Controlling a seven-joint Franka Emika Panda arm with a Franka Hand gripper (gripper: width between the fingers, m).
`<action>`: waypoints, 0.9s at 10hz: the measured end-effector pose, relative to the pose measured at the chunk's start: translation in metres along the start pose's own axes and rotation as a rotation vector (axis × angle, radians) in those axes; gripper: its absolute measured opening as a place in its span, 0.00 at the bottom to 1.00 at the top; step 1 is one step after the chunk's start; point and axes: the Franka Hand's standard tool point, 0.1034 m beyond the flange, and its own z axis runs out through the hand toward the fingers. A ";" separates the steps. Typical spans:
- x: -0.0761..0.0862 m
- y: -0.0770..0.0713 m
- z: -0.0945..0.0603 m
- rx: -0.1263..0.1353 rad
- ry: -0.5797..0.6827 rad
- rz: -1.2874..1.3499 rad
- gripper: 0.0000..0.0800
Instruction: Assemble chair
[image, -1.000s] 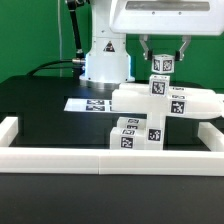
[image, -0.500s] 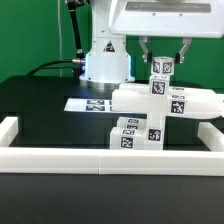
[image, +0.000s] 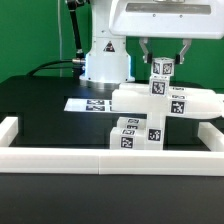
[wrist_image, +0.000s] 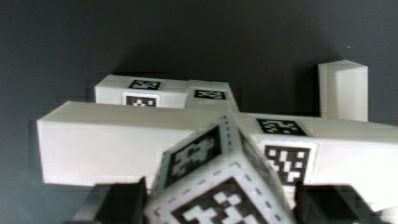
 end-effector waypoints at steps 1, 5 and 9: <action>0.000 0.000 0.001 -0.001 -0.001 0.000 0.50; -0.001 0.002 0.005 -0.007 -0.006 0.000 0.50; 0.000 0.002 0.005 -0.007 0.001 0.000 0.50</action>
Offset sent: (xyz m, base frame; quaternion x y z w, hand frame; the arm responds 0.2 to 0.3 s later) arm 0.0031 -0.0008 -0.0026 -0.0049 0.0062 -0.0094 0.9999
